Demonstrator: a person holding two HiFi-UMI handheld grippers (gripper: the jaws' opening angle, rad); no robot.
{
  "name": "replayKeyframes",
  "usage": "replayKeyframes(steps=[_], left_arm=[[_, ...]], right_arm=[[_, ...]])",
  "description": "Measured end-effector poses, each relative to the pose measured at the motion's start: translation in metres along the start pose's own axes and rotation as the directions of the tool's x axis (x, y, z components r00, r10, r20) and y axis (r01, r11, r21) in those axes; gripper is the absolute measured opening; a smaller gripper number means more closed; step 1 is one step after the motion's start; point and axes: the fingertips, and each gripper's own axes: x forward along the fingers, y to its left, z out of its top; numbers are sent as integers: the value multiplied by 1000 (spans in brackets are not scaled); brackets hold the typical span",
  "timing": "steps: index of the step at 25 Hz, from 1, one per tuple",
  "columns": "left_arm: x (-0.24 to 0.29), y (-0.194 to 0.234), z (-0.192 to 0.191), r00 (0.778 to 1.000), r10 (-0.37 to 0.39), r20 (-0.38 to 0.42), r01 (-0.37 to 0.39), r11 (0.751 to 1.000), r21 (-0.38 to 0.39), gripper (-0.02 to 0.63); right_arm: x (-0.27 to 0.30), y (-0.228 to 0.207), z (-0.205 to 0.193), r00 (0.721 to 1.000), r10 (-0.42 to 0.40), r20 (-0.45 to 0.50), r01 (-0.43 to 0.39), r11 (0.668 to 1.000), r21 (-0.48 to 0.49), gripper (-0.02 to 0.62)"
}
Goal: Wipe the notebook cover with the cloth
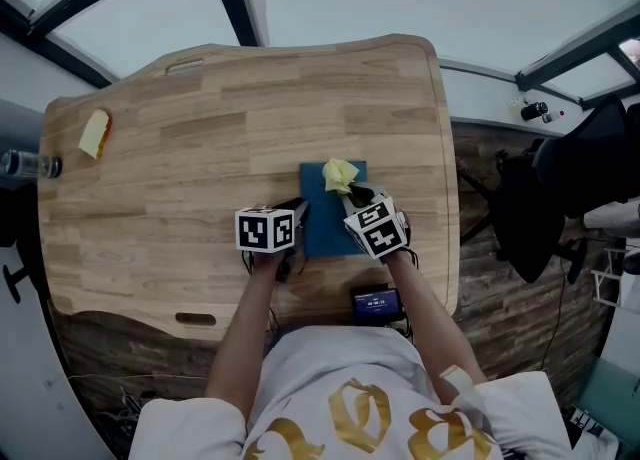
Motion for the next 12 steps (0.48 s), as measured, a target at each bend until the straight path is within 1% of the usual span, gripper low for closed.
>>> replayKeyframes(steps=[7, 12], left_arm=[[0, 0, 1, 1000, 2, 1, -2, 1000, 1, 66], [1, 0, 0, 1000, 4, 3, -4, 1000, 1, 66]], right_arm=[[0, 10, -3, 1000, 26, 3, -26, 1000, -18, 37], [-4, 23, -8, 998, 68, -16, -69, 997, -22, 37]])
